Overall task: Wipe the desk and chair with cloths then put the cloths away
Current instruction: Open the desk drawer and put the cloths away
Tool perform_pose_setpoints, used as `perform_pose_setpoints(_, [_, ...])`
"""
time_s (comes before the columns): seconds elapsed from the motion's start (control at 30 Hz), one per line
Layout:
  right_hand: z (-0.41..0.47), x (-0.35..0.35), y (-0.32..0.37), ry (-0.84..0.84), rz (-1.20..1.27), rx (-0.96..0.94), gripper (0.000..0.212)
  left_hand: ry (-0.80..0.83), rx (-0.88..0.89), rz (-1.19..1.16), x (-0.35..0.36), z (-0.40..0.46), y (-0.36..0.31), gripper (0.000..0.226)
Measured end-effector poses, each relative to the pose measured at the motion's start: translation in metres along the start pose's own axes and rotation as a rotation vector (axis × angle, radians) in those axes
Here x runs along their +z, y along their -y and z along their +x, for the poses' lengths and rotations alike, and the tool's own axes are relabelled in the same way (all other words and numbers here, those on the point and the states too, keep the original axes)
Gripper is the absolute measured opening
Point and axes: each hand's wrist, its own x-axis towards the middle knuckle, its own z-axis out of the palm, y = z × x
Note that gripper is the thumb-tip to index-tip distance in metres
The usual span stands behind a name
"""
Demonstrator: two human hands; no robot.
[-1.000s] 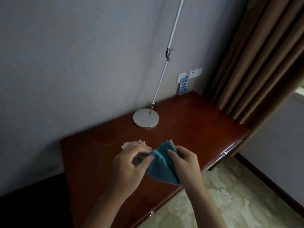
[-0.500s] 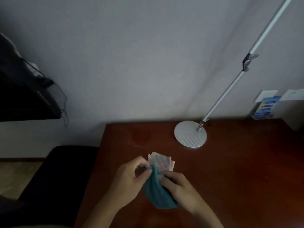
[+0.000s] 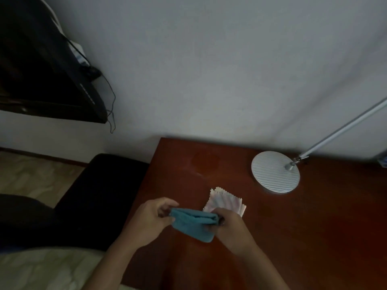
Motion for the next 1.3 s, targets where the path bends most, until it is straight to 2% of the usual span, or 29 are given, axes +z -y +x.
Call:
perform_pose_setpoints(0.13, [0.035, 0.022, 0.019, -0.086, -0.056, 0.086, 0.019, 0.079, 0.022, -0.027, -0.019, 0.045, 0.014, 0.036])
perform_pose_setpoints(0.23, [0.066, 0.023, 0.031, -0.334, -0.33, 0.128, 0.02, -0.011, 0.133, 0.072, -0.032, 0.086, 0.011, 0.032])
perform_pose_setpoints(0.43, [0.097, 0.024, 0.059, -0.48, -0.406, -0.061, 0.029, -0.226, 0.392, 0.149, -0.041, 0.123, 0.022, 0.026])
perform_pose_setpoints(0.5, [0.1, 0.034, 0.06, -0.44, -0.457, -0.015, 0.032, -0.168, 0.327, 0.15, -0.032, 0.127, 0.043, 0.025])
perform_pose_setpoints(0.6, [0.088, 0.059, 0.047, -0.299, -0.665, 0.171, 0.046, 0.108, 0.103, 0.167, -0.01, 0.115, 0.085, 0.04])
perform_pose_setpoints(0.67, [0.078, 0.078, 0.031, -0.186, -0.578, 0.271, 0.051, 0.168, -0.015, 0.109, 0.002, 0.1, 0.108, 0.041])
perform_pose_setpoints(0.77, [0.056, 0.106, 0.002, -0.05, -0.324, 0.389, 0.041, 0.172, -0.101, 0.009, 0.017, 0.075, 0.125, 0.024])
perform_pose_setpoints(0.9, [0.019, 0.133, -0.027, -0.051, -0.151, 0.482, 0.023, 0.217, -0.148, -0.038, 0.036, 0.047, 0.133, 0.019])
perform_pose_setpoints(1.07, [-0.023, 0.144, -0.051, -0.091, -0.013, 0.489, 0.034, 0.266, -0.206, -0.092, 0.063, 0.007, 0.141, 0.025])
perform_pose_setpoints(1.3, [-0.092, 0.152, -0.118, -0.092, 0.113, 0.546, 0.03, 0.097, -0.378, -0.213, 0.136, -0.072, 0.161, 0.019])
